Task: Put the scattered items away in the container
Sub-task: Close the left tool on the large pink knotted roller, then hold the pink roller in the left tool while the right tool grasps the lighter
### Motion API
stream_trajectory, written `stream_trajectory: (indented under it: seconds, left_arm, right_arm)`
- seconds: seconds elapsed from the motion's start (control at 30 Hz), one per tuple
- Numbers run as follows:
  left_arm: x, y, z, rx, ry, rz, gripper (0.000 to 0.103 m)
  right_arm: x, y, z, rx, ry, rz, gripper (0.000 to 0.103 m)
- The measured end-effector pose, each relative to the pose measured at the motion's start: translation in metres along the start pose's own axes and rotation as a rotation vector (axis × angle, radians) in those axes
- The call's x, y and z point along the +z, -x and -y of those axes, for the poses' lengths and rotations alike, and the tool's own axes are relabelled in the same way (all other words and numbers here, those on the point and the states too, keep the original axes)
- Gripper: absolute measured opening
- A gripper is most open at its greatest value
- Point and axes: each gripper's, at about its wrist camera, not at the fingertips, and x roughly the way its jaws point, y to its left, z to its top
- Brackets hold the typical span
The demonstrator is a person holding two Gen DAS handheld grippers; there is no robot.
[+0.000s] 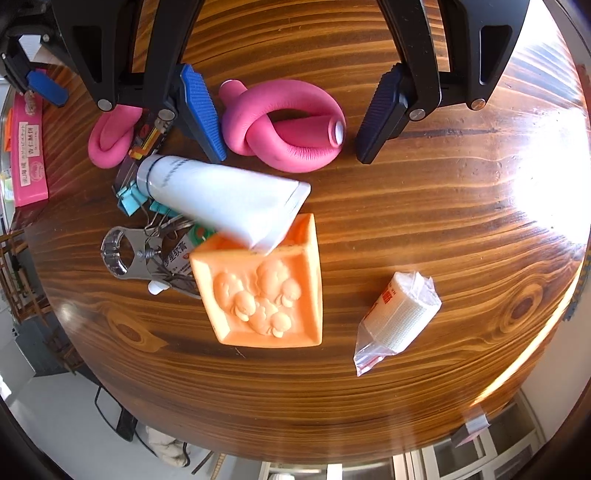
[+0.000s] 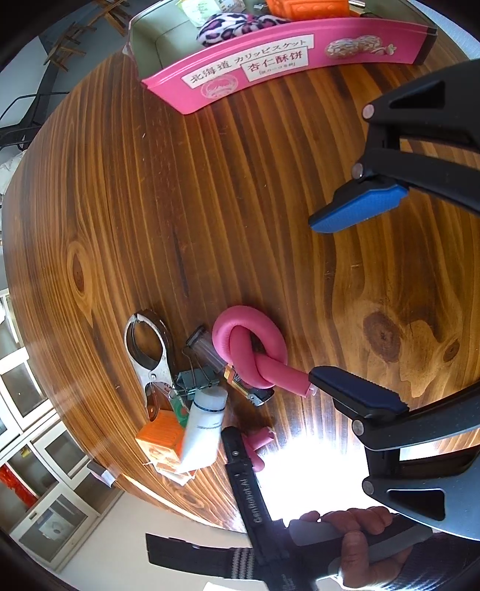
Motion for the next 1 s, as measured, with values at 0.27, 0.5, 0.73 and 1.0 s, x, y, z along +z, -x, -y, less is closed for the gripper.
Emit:
stream_trajectory:
  seconds: [0.27,0.5,0.73,1.0]
  left_arm:
    - [-0.034,0.013,-0.015,0.010,0.025,-0.002,0.065]
    - [-0.052,0.021,-0.036,0.010,0.068,-0.019,0.065]
    - [-0.071,0.039,-0.061,0.008,0.079,-0.002,0.065]
    - [-0.076,0.046,-0.050,0.013,0.103,-0.006,0.065]
  right_arm:
    - [0.006,0.000,-0.015,0.006,0.051,0.017,0.078]
    - [0.020,-0.004,-0.028,0.009,0.087,0.036,0.078]
    - [0.043,-0.015,-0.046,0.032,0.156,0.052,0.078]
    - [0.060,-0.031,-0.071,0.021,0.486,0.057,0.082]
